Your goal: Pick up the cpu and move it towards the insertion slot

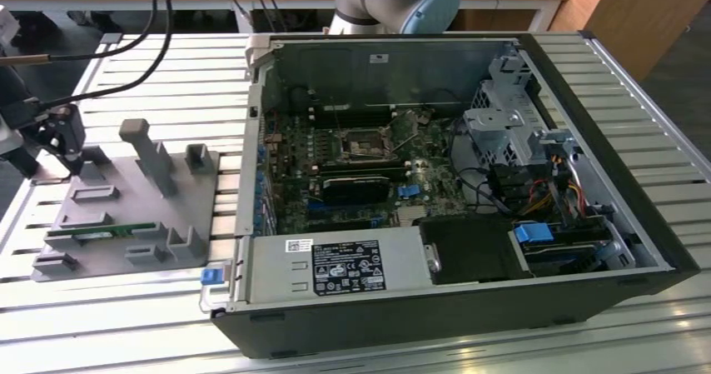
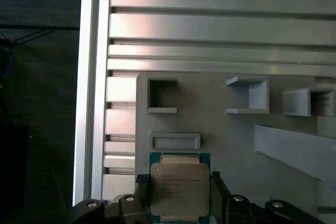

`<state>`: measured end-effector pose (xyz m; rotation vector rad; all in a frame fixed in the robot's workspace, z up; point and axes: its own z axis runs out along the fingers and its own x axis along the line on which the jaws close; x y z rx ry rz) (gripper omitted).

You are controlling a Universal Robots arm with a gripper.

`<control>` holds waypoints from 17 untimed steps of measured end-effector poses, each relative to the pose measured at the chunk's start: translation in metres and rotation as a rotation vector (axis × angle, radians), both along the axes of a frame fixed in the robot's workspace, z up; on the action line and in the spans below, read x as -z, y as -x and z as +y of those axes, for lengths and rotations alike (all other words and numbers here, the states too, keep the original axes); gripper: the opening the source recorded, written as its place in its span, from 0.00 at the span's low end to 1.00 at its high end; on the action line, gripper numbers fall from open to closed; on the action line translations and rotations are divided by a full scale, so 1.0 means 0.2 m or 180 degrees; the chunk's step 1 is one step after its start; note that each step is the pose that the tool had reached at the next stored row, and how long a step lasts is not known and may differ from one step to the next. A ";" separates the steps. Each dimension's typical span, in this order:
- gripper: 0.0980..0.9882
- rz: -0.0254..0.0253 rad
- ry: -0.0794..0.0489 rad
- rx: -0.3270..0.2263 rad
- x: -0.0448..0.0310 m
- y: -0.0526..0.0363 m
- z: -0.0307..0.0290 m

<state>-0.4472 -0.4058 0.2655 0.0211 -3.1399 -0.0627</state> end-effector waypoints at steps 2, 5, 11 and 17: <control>0.50 0.0000 0.0000 0.0000 -0.008 0.000 0.000; 0.50 0.0000 0.0000 0.0000 -0.020 0.000 0.001; 0.50 0.0000 0.0000 0.0000 -0.044 0.000 0.003; 0.50 0.0000 0.0000 0.0000 -0.068 0.000 0.004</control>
